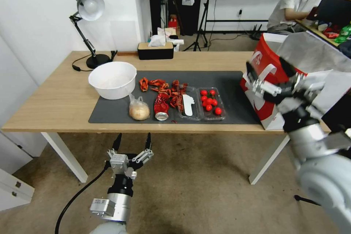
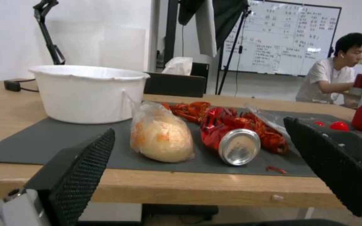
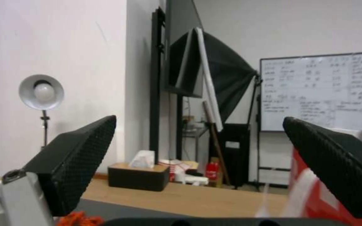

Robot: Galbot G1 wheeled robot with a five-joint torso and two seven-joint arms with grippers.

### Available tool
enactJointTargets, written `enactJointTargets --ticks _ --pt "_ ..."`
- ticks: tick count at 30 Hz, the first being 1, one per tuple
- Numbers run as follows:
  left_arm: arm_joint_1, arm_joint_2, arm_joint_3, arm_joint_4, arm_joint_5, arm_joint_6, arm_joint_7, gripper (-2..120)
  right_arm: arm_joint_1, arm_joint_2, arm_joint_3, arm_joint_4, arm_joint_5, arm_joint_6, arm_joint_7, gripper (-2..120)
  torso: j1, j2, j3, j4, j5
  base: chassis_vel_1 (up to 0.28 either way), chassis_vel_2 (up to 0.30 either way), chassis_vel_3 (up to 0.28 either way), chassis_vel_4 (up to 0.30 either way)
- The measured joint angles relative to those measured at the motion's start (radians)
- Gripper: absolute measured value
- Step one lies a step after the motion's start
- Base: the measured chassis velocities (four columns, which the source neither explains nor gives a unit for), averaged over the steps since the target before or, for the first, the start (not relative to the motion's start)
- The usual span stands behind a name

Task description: Pick up the trash from the table and place it into the takeout bag.

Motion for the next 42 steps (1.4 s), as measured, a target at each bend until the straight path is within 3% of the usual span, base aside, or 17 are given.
enactJointTargets --ticks 8,11,20,42 --pt "-0.008 0.01 -0.009 0.001 -0.014 0.003 -0.002 100 -0.124 0.095 -0.033 -0.044 -0.138 0.073 0.021 100 0.0 0.0 0.0 0.0001 -0.0001 0.0 0.0 0.0 0.0" --pt "-0.015 0.017 -0.015 0.0 -0.023 0.005 -0.004 100 -0.195 0.162 -0.049 -0.114 -0.24 0.115 0.034 100 0.0 0.0 0.0 0.0001 0.0 0.0 0.0 0.0 0.0" --pt "-0.023 0.018 -0.014 0.005 -0.025 0.008 -0.004 100 -0.252 0.233 -0.081 -0.228 -0.287 0.18 0.047 100 0.0 0.0 0.0 0.0001 0.0001 0.0 0.0 0.0 0.0" --pt "-0.051 0.048 -0.014 0.029 -0.038 0.03 -0.007 100 -0.222 0.259 -0.106 -0.308 -0.308 0.181 0.045 100 0.0 0.0 0.0 0.0003 -0.0001 0.0 0.0 0.0 0.0"
